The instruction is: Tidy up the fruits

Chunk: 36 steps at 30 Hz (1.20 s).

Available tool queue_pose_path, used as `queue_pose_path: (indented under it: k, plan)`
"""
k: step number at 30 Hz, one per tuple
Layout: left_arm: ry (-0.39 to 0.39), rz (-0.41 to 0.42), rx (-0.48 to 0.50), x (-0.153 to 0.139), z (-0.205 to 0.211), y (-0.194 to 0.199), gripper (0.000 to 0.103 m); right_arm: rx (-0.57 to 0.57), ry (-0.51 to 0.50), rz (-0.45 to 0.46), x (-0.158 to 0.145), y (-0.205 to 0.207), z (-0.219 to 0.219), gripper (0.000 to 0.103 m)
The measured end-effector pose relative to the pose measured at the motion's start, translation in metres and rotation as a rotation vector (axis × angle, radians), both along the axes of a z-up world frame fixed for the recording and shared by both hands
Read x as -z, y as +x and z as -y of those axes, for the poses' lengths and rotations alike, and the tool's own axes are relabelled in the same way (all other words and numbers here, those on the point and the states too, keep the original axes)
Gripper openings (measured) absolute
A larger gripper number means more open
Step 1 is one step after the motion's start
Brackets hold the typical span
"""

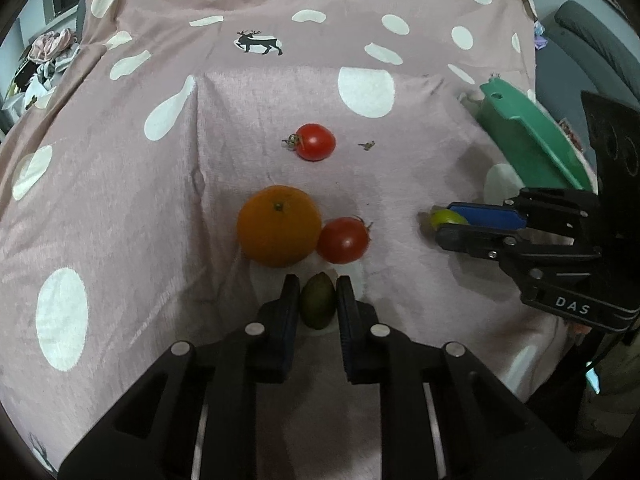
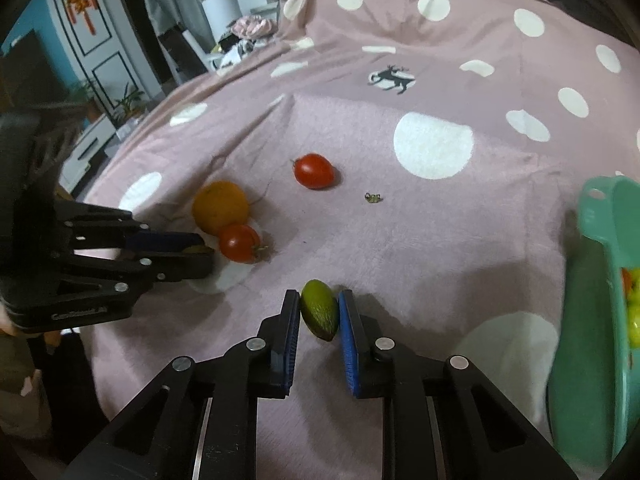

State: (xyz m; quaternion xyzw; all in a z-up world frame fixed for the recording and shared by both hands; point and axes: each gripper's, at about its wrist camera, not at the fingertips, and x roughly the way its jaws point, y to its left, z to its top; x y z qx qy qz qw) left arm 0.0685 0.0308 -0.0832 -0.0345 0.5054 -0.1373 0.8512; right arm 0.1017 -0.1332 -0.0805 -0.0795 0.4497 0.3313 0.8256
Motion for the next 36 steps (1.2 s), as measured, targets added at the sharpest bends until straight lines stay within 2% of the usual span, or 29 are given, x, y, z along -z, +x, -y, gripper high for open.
queue_pose_path:
  k: [13,29,36]
  plan:
    - [-0.088,0.042,0.014,-0.025,0.016,-0.025,0.018,0.081,0.097,0.02,-0.024,-0.037,0.032,0.021]
    - [-0.11,0.068,0.075,-0.038,0.042,-0.019,0.018,0.153,0.143,0.084,-0.048,-0.06,0.055,0.021]
    - [-0.107,0.078,0.09,-0.042,0.049,-0.02,0.018,0.175,0.15,0.087,-0.049,-0.061,0.065,0.021]
